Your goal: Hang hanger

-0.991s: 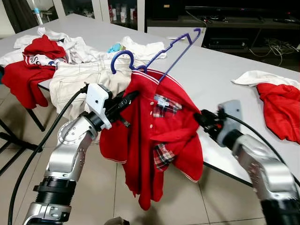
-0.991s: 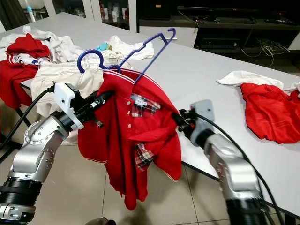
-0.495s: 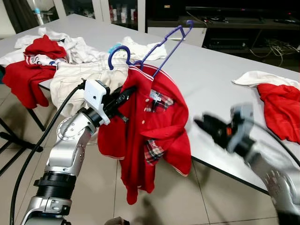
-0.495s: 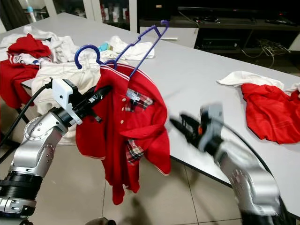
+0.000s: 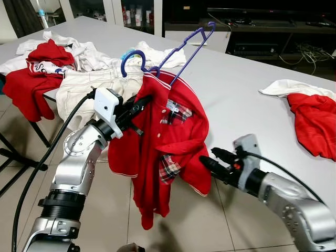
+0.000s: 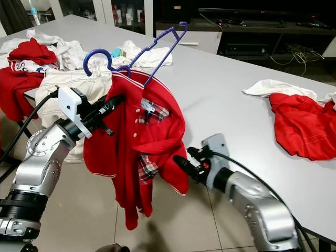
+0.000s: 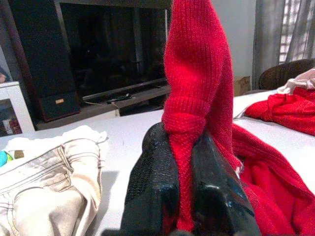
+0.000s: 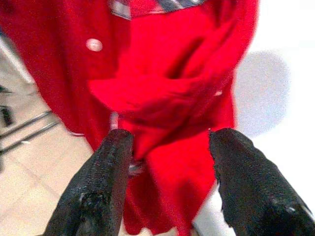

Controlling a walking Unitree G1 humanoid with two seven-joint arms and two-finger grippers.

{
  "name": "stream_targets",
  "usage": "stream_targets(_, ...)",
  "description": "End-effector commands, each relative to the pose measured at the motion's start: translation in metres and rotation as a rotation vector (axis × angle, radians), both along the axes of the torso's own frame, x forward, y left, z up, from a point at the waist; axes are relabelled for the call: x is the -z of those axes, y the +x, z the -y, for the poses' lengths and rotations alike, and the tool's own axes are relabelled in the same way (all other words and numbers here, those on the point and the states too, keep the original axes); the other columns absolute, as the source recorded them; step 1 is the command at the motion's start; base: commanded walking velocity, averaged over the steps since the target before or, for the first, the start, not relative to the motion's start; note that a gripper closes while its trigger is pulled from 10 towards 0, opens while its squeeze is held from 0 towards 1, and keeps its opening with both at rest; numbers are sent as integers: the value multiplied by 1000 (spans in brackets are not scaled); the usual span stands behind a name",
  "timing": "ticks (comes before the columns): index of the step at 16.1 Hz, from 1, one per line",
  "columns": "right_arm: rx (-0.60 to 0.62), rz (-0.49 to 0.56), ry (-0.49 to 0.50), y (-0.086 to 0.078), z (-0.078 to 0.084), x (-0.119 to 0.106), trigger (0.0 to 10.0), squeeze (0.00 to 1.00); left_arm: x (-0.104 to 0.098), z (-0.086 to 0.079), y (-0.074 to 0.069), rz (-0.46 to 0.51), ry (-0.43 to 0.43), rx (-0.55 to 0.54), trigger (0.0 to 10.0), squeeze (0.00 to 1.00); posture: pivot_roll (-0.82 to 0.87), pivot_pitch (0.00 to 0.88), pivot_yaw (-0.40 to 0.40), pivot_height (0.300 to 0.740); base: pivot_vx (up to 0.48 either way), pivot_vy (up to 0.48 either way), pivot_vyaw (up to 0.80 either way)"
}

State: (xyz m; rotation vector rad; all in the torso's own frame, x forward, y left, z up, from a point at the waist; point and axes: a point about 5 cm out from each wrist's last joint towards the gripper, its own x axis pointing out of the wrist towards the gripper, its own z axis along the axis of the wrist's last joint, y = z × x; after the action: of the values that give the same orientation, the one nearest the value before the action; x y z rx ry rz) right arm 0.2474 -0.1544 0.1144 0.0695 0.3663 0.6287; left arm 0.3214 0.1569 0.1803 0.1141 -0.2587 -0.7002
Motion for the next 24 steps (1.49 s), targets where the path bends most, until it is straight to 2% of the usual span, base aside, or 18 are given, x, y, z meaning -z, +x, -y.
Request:
stream_targets(1, 21, 36, -45, 5, -1, -1, 10000, 0, -14, -1, 3, 67, -7, -4, 10000, 0, -75, 0, 0, 740, 0, 0, 0)
stream_targets(3, -18, 75, -74, 4, -9, -4, 10000, 0, -14, -1, 3, 68, -7, -5, 10000, 0, -72, 0, -2, 740, 0, 0, 0)
stream_targets(4, -37, 90, -123, 3, -12, -2, 10000, 0, -14, -1, 3, 69, -6, -6, 10000, 0, -72, 0, -1, 740, 0, 0, 0)
stream_targets(8, -35, 89, -156, 7, -15, 6, 10000, 0, -15, -1, 5, 73, -5, -7, 10000, 0, -73, 0, -1, 740, 0, 0, 0)
stream_targets(12, 51, 98, -242, 20, -14, 20, 10000, 0, -16, -1, 6, 79, -6, -5, 10000, 0, -70, 0, 0, 740, 0, 0, 0)
stream_targets(17, 73, 123, -267, 33, -21, 25, 10000, 0, -16, 0, 7, 84, -6, -5, 10000, 0, -68, 0, 0, 740, 0, 0, 0)
stream_targets(21, 11, 108, -247, 35, -30, 31, 10000, 0, -17, 1, 7, 89, -8, -4, 10000, 0, -66, 0, -2, 740, 0, 0, 0)
stream_targets(22, -14, 104, -228, 33, -32, 32, 3216, 0, -17, 1, 7, 90, -8, -3, 10000, 0, -65, 0, -3, 740, 0, 0, 0)
stream_targets(23, -21, 110, -204, 32, -33, 31, 0, 0, -17, 1, 7, 90, -8, -3, 10000, 0, -67, 0, -2, 740, 0, 0, 0)
stream_targets(24, -19, 116, -191, 32, -33, 29, 0, 0, -17, 1, 7, 90, -8, -3, 10000, 0, -68, 0, -2, 740, 0, 0, 0)
